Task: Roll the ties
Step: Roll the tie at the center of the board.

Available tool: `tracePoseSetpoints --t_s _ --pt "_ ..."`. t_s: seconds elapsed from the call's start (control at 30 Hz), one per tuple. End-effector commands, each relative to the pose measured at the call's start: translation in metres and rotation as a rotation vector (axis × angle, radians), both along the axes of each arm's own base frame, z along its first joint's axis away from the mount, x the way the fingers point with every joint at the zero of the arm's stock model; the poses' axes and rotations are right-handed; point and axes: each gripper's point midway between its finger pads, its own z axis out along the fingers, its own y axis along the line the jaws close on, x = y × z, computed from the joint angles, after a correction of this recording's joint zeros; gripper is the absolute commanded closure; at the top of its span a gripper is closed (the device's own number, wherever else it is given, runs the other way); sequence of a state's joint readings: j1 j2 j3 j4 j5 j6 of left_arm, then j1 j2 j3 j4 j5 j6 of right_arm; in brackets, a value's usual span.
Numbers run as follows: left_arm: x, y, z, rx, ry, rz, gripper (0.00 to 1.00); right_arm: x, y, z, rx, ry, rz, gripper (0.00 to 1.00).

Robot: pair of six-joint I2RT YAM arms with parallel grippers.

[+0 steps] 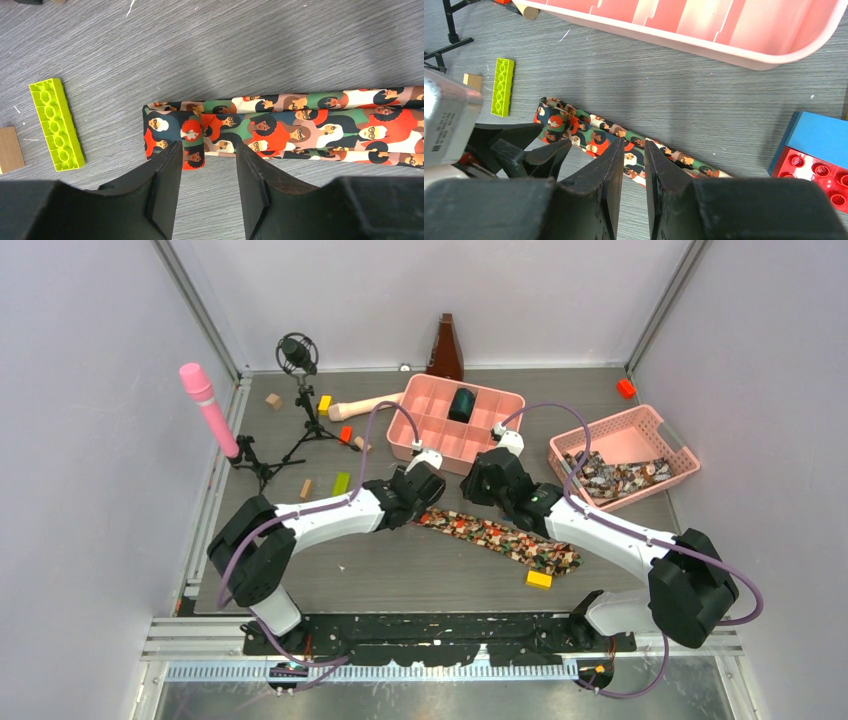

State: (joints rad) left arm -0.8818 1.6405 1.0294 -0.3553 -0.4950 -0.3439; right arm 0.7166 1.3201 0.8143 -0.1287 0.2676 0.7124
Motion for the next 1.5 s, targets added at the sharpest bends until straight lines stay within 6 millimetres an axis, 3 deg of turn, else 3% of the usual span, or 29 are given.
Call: tracePoseSetpoints --t_s 0.0,0.33,0.47,0.57,0.83,0.87,1.0,1.2,1.47 --pt "0.004 -0.003 0.019 -0.074 -0.038 0.016 0.54 0.005 0.002 0.009 0.030 -0.025 -0.014 0.72" --pt "0.011 0.007 0.038 -0.189 -0.047 0.032 0.57 0.004 0.007 0.006 0.034 -0.014 0.015 0.72" --pt "0.019 0.022 0.048 -0.321 -0.045 0.073 0.55 0.002 0.028 0.010 0.077 -0.011 0.107 0.73" --pt "0.026 0.035 0.053 -0.412 -0.049 0.109 0.52 0.003 0.050 0.012 0.122 0.006 0.189 0.80" --pt "0.036 0.066 0.036 -0.605 0.040 0.211 0.52 0.001 0.119 0.016 0.275 0.083 0.377 0.98" --pt "0.036 0.067 0.034 -0.624 0.053 0.213 0.52 0.001 0.125 0.008 0.278 0.103 0.385 0.99" --pt "0.036 0.075 0.023 -0.671 0.081 0.252 0.54 0.000 0.150 0.012 0.337 0.131 0.437 1.00" --pt "0.035 0.078 0.015 -0.693 0.096 0.264 0.55 -0.003 0.169 -0.004 0.372 0.204 0.463 1.00" --pt "0.035 0.073 0.004 -0.727 0.127 0.258 0.57 -0.006 0.173 -0.027 0.363 0.265 0.472 1.00"
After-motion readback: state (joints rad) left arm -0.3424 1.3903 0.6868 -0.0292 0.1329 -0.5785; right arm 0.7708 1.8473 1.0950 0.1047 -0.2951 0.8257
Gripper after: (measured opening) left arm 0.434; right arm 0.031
